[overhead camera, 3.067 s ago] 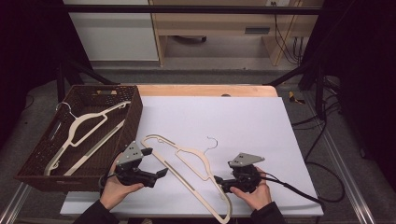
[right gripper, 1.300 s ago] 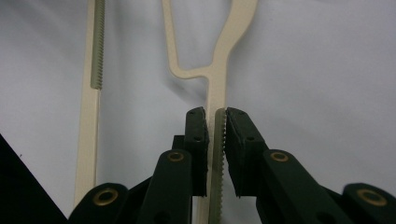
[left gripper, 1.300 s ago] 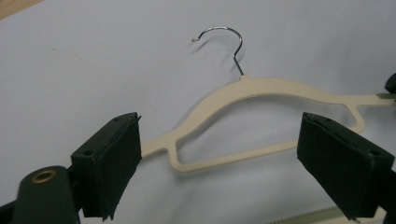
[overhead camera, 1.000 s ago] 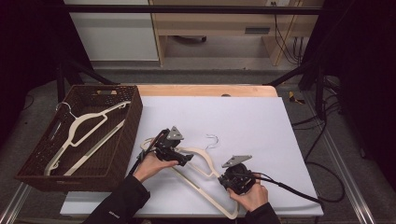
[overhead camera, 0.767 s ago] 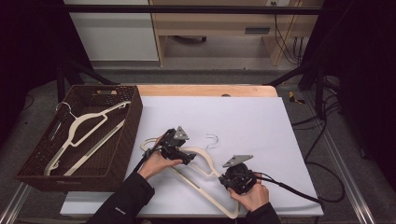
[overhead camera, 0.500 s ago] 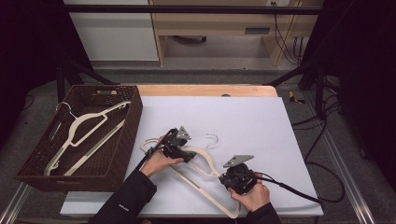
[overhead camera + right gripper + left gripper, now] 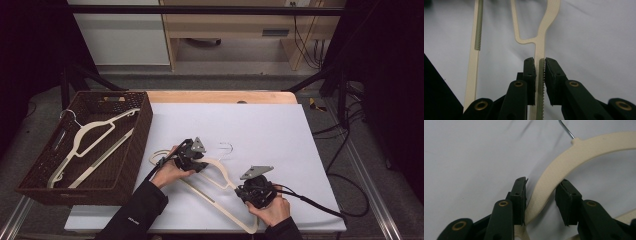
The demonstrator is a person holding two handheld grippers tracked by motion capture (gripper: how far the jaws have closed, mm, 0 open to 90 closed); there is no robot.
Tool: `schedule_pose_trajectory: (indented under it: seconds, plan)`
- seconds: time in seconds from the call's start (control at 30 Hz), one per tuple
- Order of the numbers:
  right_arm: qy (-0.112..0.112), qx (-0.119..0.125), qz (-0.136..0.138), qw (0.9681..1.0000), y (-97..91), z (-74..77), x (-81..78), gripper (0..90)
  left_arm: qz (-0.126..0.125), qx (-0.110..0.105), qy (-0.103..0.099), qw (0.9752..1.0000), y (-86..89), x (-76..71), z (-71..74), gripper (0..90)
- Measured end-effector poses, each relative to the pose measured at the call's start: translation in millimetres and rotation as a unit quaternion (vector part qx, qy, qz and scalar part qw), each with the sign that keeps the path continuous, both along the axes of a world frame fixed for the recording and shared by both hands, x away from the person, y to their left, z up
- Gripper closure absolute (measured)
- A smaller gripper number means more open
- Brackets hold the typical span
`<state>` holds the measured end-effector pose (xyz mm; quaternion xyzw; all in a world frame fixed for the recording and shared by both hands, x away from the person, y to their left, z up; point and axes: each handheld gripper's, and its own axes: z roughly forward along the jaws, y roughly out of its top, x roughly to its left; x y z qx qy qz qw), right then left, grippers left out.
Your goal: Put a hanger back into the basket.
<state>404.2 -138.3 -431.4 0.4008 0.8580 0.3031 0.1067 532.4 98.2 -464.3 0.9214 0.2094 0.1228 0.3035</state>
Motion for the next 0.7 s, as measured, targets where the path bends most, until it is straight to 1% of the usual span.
schedule_pose_trajectory:
  seconds: [0.07,0.1,0.13,0.2,0.23,0.27,0.3,0.33,0.37,0.4,0.43,0.47,0.57,0.63,0.67,0.7]
  plan:
    - [-0.006,-0.011,0.016,0.9998,-2.2,-1.2,1.7,79.3,-0.006,0.009,-0.008,0.9999,0.2,-1.6,0.9,62.9]
    - [-0.007,-0.009,0.015,0.9998,-2.1,-2.1,2.1,79.3,-0.009,0.01,-0.009,0.9999,0.7,-2.6,1.9,63.2]
    - [0.008,-0.012,0.006,0.9999,-0.8,-1.4,1.4,79.2,-0.011,0.012,-0.015,0.9998,0.9,-4.0,2.5,63.7]
    - [0.008,-0.013,0.008,0.9999,-1.4,-2.3,2.1,79.3,-0.017,0.015,-0.017,0.9996,2.5,-6.5,4.9,65.0]
    - [0.005,-0.013,0.014,0.9998,-2.6,-3.3,3.3,79.3,-0.02,0.017,-0.023,0.9994,3.2,-8.3,6.1,65.7]
    - [0.008,-0.011,0.014,0.9998,-3.0,-3.3,3.5,79.4,-0.021,0.015,-0.026,0.9993,3.9,-10.1,7.5,66.2]
    - [0.014,-0.007,0.004,0.9999,-2.2,-3.8,3.5,79.4,-0.023,0.018,-0.032,0.9991,4.9,-12.0,9.7,66.5]
    - [0.017,-0.005,0.006,0.9998,-3.8,-4.3,4.1,79.6,-0.029,0.024,-0.04,0.9985,6.3,-13.9,12.4,66.9]
    - [0.014,-0.002,0.011,0.9998,-5.7,-5.2,5.3,79.7,-0.03,0.022,-0.047,0.9982,6.9,-16.7,14.5,67.3]
    - [0.016,0.0,0.01,0.9998,-6.9,-6.0,6.1,79.8,-0.03,0.022,-0.053,0.9979,7.5,-19.2,16.3,67.7]
    - [0.02,0.004,0.001,0.9998,-7.2,-5.4,5.7,79.7,-0.032,0.023,-0.056,0.9977,8.5,-21.3,17.2,68.2]
    - [0.016,0.008,0.009,0.9998,-9.6,-5.0,6.1,79.8,-0.033,0.022,-0.058,0.9975,9.6,-23.0,17.8,69.0]
    - [0.006,0.015,0.01,0.9998,-12.6,-4.0,7.0,78.3,-0.038,0.022,-0.067,0.9968,14.3,-30.5,20.8,71.1]
    - [0.009,0.025,0.011,0.9996,-14.2,-3.0,7.3,75.6,-0.039,0.029,-0.078,0.9958,15.8,-35.5,23.2,72.2]
    - [0.005,0.029,0.015,0.9995,-15.1,-2.8,7.7,73.6,-0.04,0.03,-0.082,0.9954,16.6,-38.2,23.9,72.9]
    - [-0.001,0.026,0.02,0.9995,-16.1,-2.0,8.2,71.6,-0.04,0.031,-0.084,0.9952,17.3,-40.2,24.4,73.5]
